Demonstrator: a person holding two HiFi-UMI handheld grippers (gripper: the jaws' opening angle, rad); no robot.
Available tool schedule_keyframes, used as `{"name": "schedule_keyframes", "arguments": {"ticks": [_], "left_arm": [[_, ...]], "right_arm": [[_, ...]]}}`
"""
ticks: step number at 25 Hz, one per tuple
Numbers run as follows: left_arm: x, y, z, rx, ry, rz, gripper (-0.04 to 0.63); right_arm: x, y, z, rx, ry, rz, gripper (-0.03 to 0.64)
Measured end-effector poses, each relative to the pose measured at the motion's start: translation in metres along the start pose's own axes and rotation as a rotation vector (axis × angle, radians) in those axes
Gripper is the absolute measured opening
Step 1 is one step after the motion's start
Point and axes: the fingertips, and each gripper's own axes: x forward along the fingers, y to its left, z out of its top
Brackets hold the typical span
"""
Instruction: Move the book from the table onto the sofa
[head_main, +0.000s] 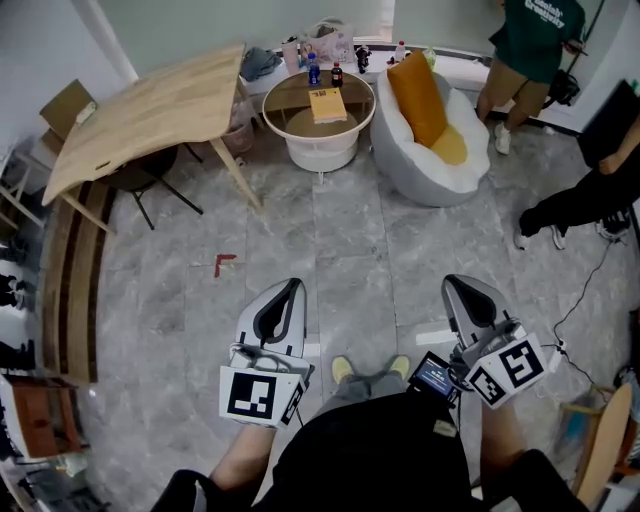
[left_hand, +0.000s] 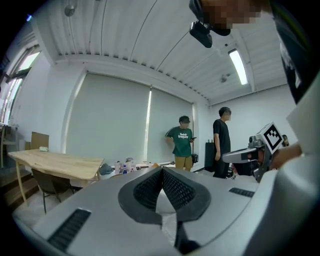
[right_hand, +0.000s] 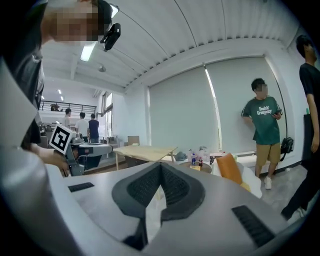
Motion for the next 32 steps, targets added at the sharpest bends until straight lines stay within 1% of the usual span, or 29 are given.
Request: {"name": "schedule_keyframes", "arguments": {"ticks": [4, 8, 10, 15, 19, 23, 32], "left_arm": [[-0.002, 0.013, -0.003, 0.021, 0.007, 0.002, 0.008], [-0.004, 0.024, -0.003, 0.014, 0.005, 0.014, 0.008], [-0.002, 0.028, -0.002, 0.008, 0.0, 0.017, 0.007], [-0.002, 0.037, 0.003, -0.012, -0.016, 0.029, 0.008], [-0.001, 0.04, 0.008, -0.005, -0.028, 0.035, 0.008], [0.003, 0.039, 0.008, -0.001, -0.025, 0.04, 0.008], [0.042, 0.048, 0.008, 0.006, -0.004, 0.051, 0.007]], "right_arm": [[0.01, 0.01, 0.002, 0.018, -0.012, 0.008, 0.008], [0.018, 0.019, 0.004, -0.038, -0.01, 0.008, 0.008], [0.021, 0.021, 0.008, -0.048, -0.016, 0.012, 0.008], [0.028, 0.024, 0.011, -0.013, -0.015, 0.029, 0.008], [0.036, 0.02, 0.009, -0.035, 0.003, 0.012, 0.008], [0.041, 0.015, 0.006, -0.016, 0.008, 0.018, 0.008], [0.07, -0.019, 0.004, -0.006, 0.021, 0.031, 0.008]]}}
